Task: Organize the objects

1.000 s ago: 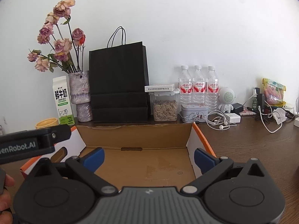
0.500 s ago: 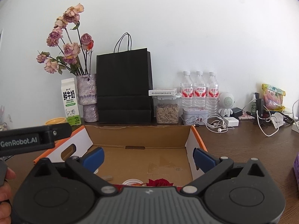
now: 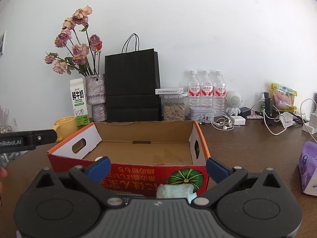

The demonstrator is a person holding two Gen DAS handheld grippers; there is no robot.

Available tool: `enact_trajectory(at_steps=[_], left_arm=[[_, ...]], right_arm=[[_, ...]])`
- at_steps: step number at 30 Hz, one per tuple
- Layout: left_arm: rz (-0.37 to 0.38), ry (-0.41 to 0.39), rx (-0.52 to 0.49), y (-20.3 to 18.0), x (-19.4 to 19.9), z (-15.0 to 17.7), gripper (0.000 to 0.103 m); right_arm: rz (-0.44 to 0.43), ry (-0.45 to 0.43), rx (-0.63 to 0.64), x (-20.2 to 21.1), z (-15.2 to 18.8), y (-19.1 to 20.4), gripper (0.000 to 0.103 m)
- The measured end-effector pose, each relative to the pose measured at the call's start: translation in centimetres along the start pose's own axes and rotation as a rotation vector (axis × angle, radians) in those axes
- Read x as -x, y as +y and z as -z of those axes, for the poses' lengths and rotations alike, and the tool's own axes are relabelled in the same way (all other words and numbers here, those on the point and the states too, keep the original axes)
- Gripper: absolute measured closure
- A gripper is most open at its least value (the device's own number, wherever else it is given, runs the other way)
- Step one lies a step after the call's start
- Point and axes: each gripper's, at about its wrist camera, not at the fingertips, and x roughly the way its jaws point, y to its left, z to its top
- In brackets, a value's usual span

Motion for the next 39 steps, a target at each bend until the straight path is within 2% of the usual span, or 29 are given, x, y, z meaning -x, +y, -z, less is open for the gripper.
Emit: enact_trajectory(at_steps=[12, 20, 25, 32, 39], left_arm=[[-0.021, 0.075, 0.003, 3.0, 2.5, 2.1, 0.0], [-0.03, 0.13, -0.004, 4.3, 3.5, 3.6, 0.0], [-0.031, 0.161, -0.008, 4.9, 3.5, 4.3, 0.0], [-0.03, 0.191, -0.004, 5.2, 3.0, 4.7, 0.0], [0.016, 0.246, -0.043, 4.7, 2.1, 5.5, 0.0]], right_arm=[[0.029, 0.062, 0.029, 4.2, 3.1, -2.2, 0.0], [0.07, 0.12, 0.052, 5.4, 5.1, -3.7, 0.0], [0.093, 0.158, 0.055, 4.8, 5.8, -4.9, 0.0], [0.081, 0.205, 0.065, 2.2, 5.8, -5.9, 0.0], [0.06, 0.215, 0.024, -0.1, 5.9, -6.6, 0.0]])
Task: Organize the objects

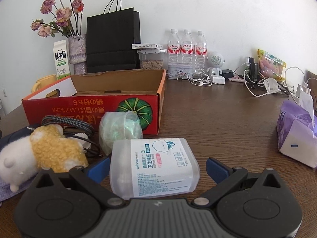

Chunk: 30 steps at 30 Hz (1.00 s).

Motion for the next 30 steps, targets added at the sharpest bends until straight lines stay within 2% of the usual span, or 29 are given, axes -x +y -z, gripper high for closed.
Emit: enact_trajectory(at_steps=[6, 10, 20, 25, 30], left_arm=[[0.024, 0.044, -0.011, -0.2, -1.1, 0.0, 0.0], [0.031, 0.058, -0.031, -0.5, -1.7, -0.3, 0.0], [0.143, 0.133, -0.081, -0.9, -4.7, -1.3, 0.0], [0.196, 0.179, -0.045, -0.4, -6.5, -1.5, 0.0], [0.202, 0.179, -0.039, -0.3, -7.0, -1.4, 0.0]], right_arm=[[0.009, 0.048, -0.003, -1.4, -0.4, 0.0, 0.0], [-0.008, 0.117, -0.014, -2.3, -0.4, -0.1, 0.0], [-0.004, 0.12, 0.0, -2.5, -0.4, 0.1, 0.0], [-0.007, 0.12, 0.002, -2.5, -0.4, 0.2, 0.0], [-0.014, 0.121, 0.006, -2.5, -0.4, 0.2, 0.0]])
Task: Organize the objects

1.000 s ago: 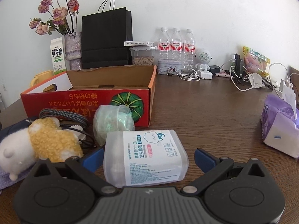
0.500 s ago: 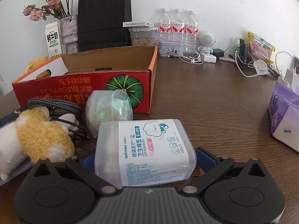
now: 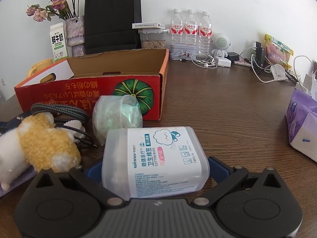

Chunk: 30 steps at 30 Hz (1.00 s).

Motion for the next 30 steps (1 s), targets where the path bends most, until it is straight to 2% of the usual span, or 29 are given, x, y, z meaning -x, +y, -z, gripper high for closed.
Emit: enact_trajectory(at_steps=[2, 11, 14, 16, 19, 21, 24, 26, 30], left_arm=[[-0.007, -0.011, 0.0, -0.2, 0.2, 0.1, 0.012], [-0.082, -0.067, 0.085, -0.3, 1.8, 1.0, 0.03], [-0.111, -0.087, 0.116, -0.3, 2.4, 1.5, 0.032], [-0.175, -0.108, 0.121, -0.6, 2.8, 1.8, 0.033], [-0.224, -0.112, 0.116, -0.8, 3.1, 2.1, 0.033], [-0.229, -0.108, 0.119, -0.6, 3.3, 2.2, 0.031], [-0.228, -0.101, 0.126, -0.4, 3.2, 2.2, 0.024], [-0.226, -0.1, 0.135, -0.2, 3.2, 2.3, 0.014], [-0.224, -0.099, 0.128, 0.1, 2.9, 2.8, 0.012]], right_arm=[[-0.004, 0.003, 0.005, 0.0, 0.0, 0.0, 0.0], [-0.022, 0.002, 0.015, 0.2, 0.0, -0.1, 0.0], [-0.024, -0.002, 0.009, 0.3, 0.0, -0.2, 0.0], [-0.015, -0.005, 0.0, 0.3, 0.1, -0.3, 0.0], [-0.012, -0.007, -0.006, 0.4, 0.1, -0.3, 0.001], [-0.007, -0.009, -0.003, 0.4, 0.1, -0.3, 0.002], [0.002, -0.018, -0.005, 0.5, 0.1, -0.3, 0.006], [-0.002, -0.029, -0.009, 0.7, 0.2, -0.5, 0.01], [-0.005, -0.046, -0.011, 1.0, 0.4, -0.5, 0.017]])
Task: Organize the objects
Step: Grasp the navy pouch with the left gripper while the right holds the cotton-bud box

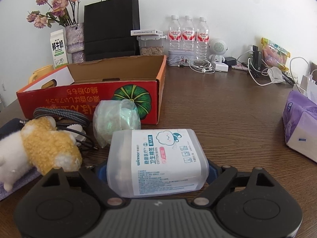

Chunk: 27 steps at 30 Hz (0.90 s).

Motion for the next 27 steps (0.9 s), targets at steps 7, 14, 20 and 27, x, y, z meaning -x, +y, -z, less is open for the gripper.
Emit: enact_trajectory(at_steps=[7, 14, 20, 27], left_arm=[[-0.002, -0.038, 0.004, -0.1, 0.6, 0.5, 0.035], [0.002, -0.058, 0.017, -0.3, 1.8, 0.3, 0.036], [-0.002, -0.127, -0.015, -0.8, 3.8, -0.6, 0.036], [0.001, -0.208, -0.045, -1.4, 5.6, -2.6, 0.036]], right_arm=[[0.02, -0.051, 0.023, 0.8, 0.3, 0.5, 0.02], [0.031, -0.116, 0.049, 1.8, 0.5, 0.9, 0.021], [0.027, -0.158, 0.041, 2.5, 0.6, 0.8, 0.021], [0.012, -0.185, 0.058, 3.0, 0.0, 1.3, 0.021]])
